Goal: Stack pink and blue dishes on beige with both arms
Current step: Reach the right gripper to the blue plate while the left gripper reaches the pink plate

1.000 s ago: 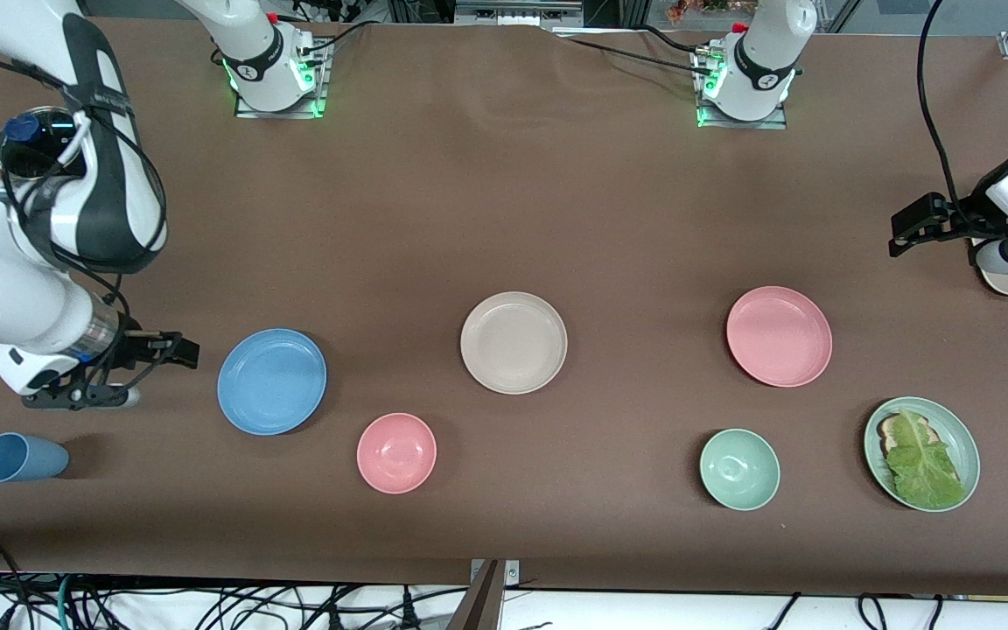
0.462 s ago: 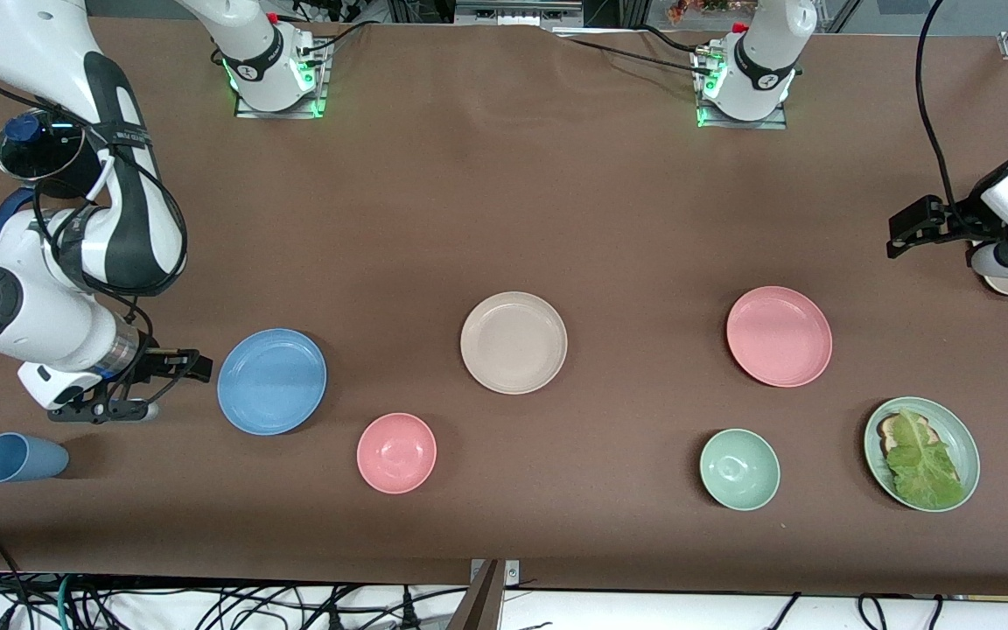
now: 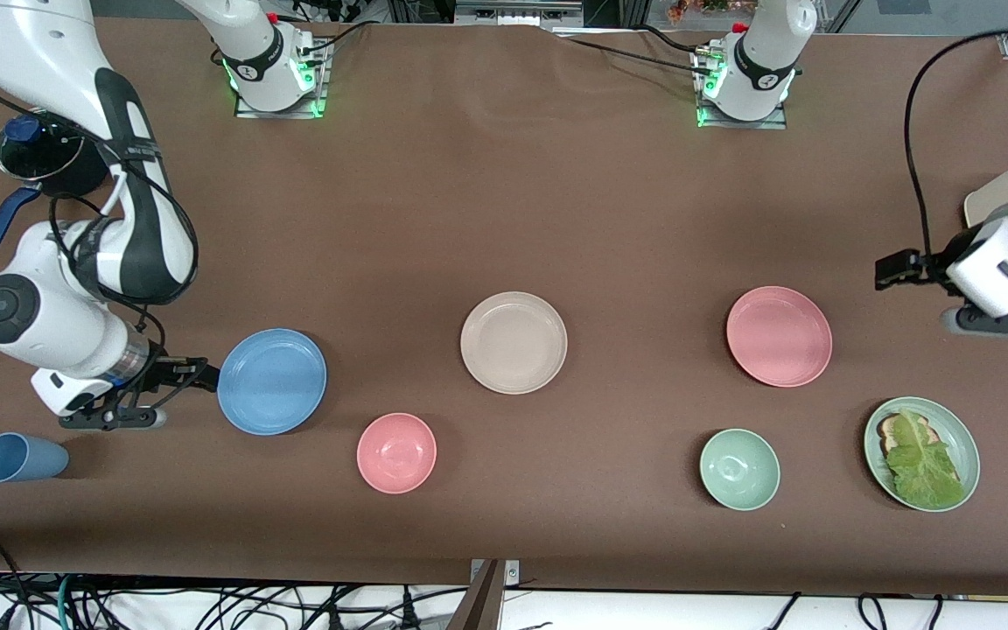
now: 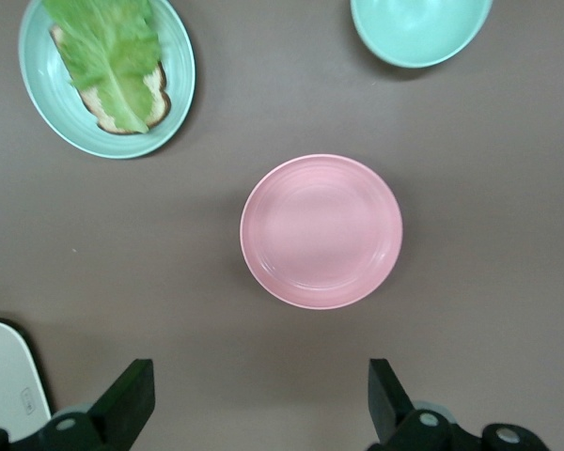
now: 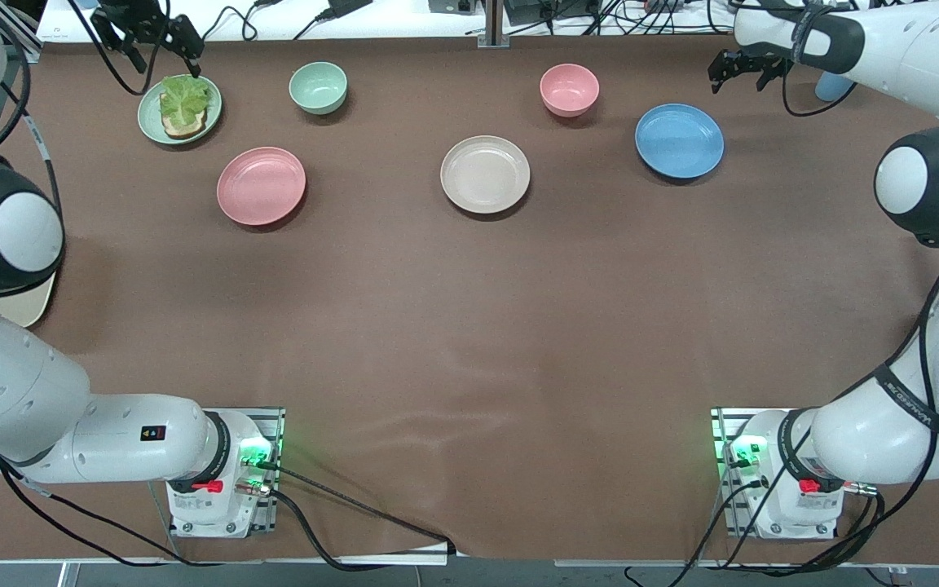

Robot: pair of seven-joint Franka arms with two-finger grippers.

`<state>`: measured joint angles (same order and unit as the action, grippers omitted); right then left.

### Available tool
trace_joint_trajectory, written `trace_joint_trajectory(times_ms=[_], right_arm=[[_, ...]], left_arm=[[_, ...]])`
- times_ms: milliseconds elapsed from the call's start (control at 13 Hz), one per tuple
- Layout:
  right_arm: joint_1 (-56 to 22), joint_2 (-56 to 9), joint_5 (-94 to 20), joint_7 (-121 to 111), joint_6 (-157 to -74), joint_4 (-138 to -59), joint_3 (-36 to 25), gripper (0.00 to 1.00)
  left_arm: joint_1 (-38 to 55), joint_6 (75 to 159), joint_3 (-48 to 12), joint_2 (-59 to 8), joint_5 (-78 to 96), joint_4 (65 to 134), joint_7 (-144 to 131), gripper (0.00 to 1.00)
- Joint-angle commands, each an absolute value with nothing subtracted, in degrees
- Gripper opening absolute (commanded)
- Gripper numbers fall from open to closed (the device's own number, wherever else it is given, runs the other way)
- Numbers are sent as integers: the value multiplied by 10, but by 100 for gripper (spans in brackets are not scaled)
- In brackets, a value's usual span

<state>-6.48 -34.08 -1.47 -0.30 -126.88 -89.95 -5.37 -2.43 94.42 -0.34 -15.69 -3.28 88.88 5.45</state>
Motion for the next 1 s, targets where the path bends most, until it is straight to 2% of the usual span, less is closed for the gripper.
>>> trace_joint_trajectory(times_ms=[0, 462, 769, 923], right_arm=[[-54, -368, -35, -8, -1289, -898, -49, 100], [-55, -382, -40, -8, -1346, -951, -48, 100], [-55, -381, -40, -10, -1347, -967, -48, 99], [-51, -380, -40, -13, -1346, -976, -49, 96]], left_arm=[[-33, 942, -4, -231, -43, 862, 66, 100], [-67, 1021, -6, -286, -40, 892, 69, 100], [-83, 1155, -7, -282, -47, 998, 91, 100], [-98, 1218, -7, -288, -47, 1042, 119, 100]])
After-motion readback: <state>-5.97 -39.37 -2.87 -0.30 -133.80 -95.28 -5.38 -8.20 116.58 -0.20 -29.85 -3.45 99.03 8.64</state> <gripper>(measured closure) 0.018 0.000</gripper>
